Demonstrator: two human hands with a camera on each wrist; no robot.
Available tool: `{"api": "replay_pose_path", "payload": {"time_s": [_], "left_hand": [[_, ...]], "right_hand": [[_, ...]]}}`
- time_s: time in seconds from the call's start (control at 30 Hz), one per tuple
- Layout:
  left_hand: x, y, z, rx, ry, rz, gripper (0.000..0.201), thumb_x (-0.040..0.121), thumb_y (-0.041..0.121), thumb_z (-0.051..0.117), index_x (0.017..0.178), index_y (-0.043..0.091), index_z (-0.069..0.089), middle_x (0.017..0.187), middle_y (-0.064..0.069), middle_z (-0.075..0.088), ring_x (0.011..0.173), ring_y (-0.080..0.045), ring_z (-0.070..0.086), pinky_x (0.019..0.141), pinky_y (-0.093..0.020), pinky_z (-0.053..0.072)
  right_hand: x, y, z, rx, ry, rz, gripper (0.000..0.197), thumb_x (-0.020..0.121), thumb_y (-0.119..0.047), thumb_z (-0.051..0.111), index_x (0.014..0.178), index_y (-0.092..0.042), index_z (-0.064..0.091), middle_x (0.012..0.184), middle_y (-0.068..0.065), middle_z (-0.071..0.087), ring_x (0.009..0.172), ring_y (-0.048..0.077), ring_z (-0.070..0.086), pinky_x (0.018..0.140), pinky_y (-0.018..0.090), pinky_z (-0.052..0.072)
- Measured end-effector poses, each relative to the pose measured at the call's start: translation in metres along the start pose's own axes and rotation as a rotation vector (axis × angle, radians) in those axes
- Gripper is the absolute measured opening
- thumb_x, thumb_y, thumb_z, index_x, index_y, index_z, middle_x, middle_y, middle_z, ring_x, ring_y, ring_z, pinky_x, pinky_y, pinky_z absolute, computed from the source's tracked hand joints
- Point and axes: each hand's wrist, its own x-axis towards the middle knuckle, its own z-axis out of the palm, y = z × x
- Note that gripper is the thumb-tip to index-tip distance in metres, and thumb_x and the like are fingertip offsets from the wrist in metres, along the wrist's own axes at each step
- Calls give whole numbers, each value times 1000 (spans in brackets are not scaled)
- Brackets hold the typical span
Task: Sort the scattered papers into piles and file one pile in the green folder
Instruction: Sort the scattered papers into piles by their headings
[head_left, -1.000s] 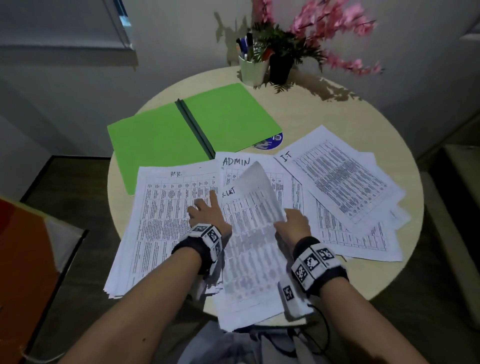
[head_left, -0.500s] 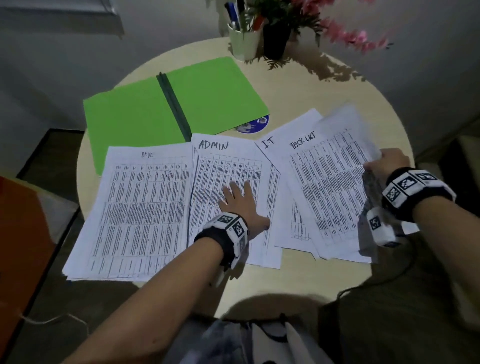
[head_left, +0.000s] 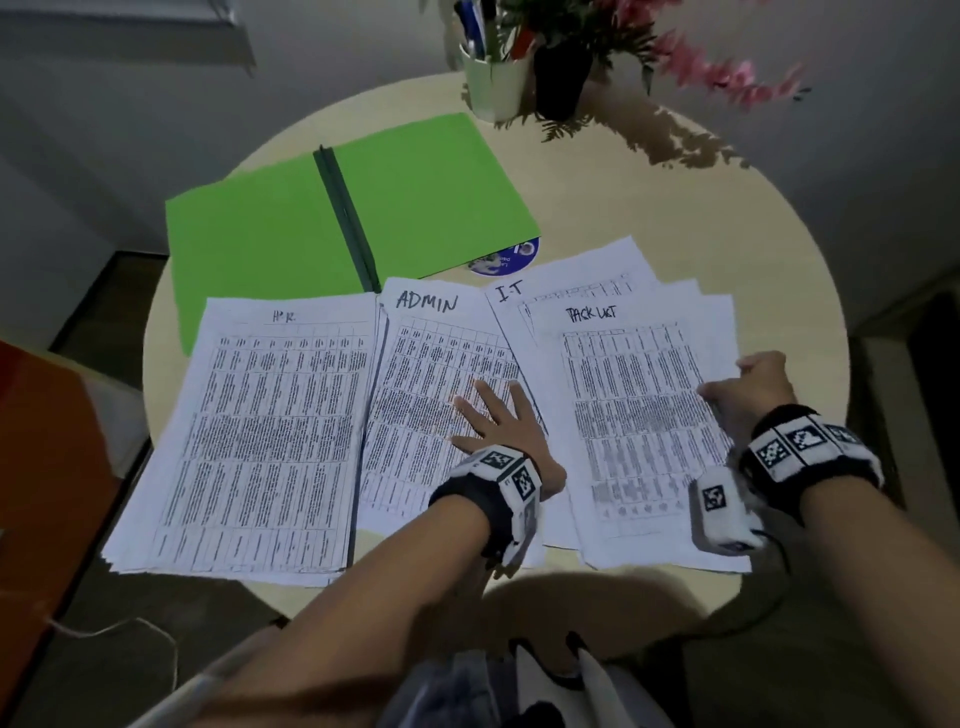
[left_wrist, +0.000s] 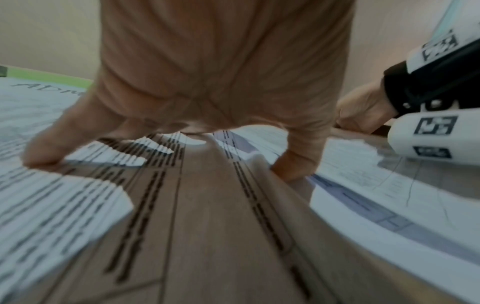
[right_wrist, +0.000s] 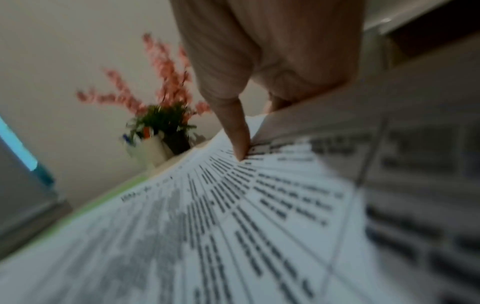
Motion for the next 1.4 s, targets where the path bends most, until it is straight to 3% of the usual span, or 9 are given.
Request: {"api": "replay_pose_path", "payload": {"time_s": [0.2,0.37,0.6,0.83,0.93,1.03,1.13,1.2,1.4], "left_hand": [[13,1,-8,124,-3,-51,82,90,13,56,150,11,-1,158,-20,-8,143,-47,-1,110,-57,24],[4,-11,-21,181,112,92,63,83,8,62,136,4,29,147,-17,25,136,-42,26,96,-44,46],[-19,-10,-80,-176,279,186,15,88,17,52,94,4,50,95,-14,59,95,-34,57,63,-35,42],[-40,30,-80,-323,87,421,37,84,39,55,100,5,51,83,-5,48,77,-20,43,52,-25,29],[-37,29,-65,-329,-267,396,56,90,56,39,106,5,53,96,-9,53,90,-19,51,81,-30,39],[-16,-1,-60,-483,-168,258,53,94,50,38,110,3,57,98,-5,57,93,-15,55,95,-33,43],[6,-42,-62,-397,170,-96,71,85,38,60,134,-4,32,143,-20,30,131,-36,32,108,-45,32],[10,-59,-61,-256,182,-167,83,81,44,62,136,-5,25,146,-21,21,136,-37,21,110,-47,25],[10,-42,-47,-201,65,-84,78,82,45,61,133,-6,31,140,-19,26,131,-37,26,108,-44,29]], "right_hand": [[-10,29,-16,63,-9,97,10,83,1,60,93,1,61,90,17,62,87,28,57,72,30,42],[-28,46,-50,-62,198,151,33,88,-2,51,118,11,55,126,29,57,114,39,55,94,39,44],[-61,43,-29,41,155,-11,25,85,-4,54,107,3,61,116,24,63,98,31,58,82,35,44],[-78,31,32,351,-58,19,34,81,-9,54,113,-5,62,109,15,68,96,31,64,93,45,50],[-79,28,38,432,-78,114,23,90,-30,47,90,-9,57,75,3,64,77,17,59,79,32,44],[-75,29,37,433,-90,230,51,90,-53,41,59,-13,37,22,-9,43,34,8,51,70,27,42],[-79,34,41,352,-117,229,58,84,-48,52,113,2,53,97,16,74,97,19,67,102,39,39],[-84,26,46,281,-84,206,76,79,-43,58,138,-2,35,145,18,40,130,34,42,106,44,35],[-98,-10,74,73,-168,70,60,81,-35,62,123,4,47,126,17,41,111,36,51,88,37,48]]}}
